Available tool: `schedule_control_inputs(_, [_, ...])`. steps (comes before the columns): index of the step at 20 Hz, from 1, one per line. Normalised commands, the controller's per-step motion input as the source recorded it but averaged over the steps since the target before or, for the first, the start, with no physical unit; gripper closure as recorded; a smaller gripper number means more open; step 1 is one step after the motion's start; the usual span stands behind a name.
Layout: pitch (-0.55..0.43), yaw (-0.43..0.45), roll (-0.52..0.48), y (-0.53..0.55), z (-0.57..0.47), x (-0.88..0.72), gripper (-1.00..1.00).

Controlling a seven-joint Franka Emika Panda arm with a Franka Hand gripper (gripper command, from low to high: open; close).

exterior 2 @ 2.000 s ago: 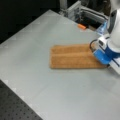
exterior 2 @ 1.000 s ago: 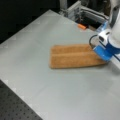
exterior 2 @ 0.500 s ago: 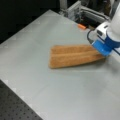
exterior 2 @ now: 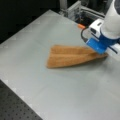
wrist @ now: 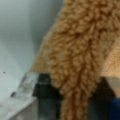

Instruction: Folding a towel twice

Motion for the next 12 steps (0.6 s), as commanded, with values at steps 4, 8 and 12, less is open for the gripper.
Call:
schedule_control_inputs(4, [0.270,0.395,-0.098,-0.31,0.26,0.34,1.00])
schedule_control_inputs(8, [0.235,0.351,-0.117,-0.24,0.21,0.32,1.00])
schedule_control_inputs(12, [0.232,0.262,-0.151,-0.15,0.20,0.30,1.00])
